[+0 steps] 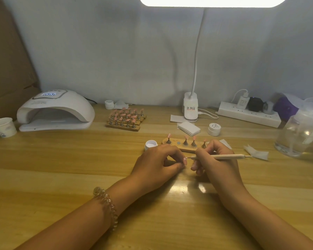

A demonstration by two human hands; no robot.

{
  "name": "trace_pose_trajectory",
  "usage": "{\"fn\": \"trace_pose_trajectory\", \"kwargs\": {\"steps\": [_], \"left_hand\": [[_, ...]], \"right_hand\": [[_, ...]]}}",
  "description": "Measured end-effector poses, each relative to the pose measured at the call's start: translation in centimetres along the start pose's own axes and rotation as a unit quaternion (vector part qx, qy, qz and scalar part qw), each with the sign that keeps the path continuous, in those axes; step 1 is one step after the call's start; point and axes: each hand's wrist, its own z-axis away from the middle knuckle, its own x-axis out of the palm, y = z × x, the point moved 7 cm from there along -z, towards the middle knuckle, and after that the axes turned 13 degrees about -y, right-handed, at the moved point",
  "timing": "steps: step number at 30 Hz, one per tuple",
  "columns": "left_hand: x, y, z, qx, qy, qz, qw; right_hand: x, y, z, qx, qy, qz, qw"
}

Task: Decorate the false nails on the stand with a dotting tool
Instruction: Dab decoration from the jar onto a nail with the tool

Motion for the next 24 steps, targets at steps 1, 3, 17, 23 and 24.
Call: {"fn": "trace_pose_trajectory", "kwargs": {"steps": [1, 3, 17, 23, 24], "left_hand": [[0.0, 0.0, 0.0, 0.001, 0.001, 0.0, 1.0], [0.0, 0.0, 0.0, 0.003, 0.0, -0.003, 1.0], [0.0, 0.1, 0.1, 0.006, 0.008, 0.001, 1.0], [-0.1, 0.3, 0.0, 0.012, 0.018, -0.018, 1.0], [-0.1, 0.3, 0.1, 0.013, 0.019, -0.02, 1.0]], "right_hand": [[-0.1, 0.0, 0.0, -0.002, 0.002, -0.001, 1.0], [-0.1, 0.0, 0.1, -0.004, 0.004, -0.004, 1.0], [-0.4, -1.3, 0.8, -0.062, 0.02, -0.1, 0.993], [0.0, -0.3, 0.5, -0.008, 0.002, -0.047, 0.999], [-0.1, -0.1, 0.4, 0.004, 0.006, -0.036, 0.999]]}}
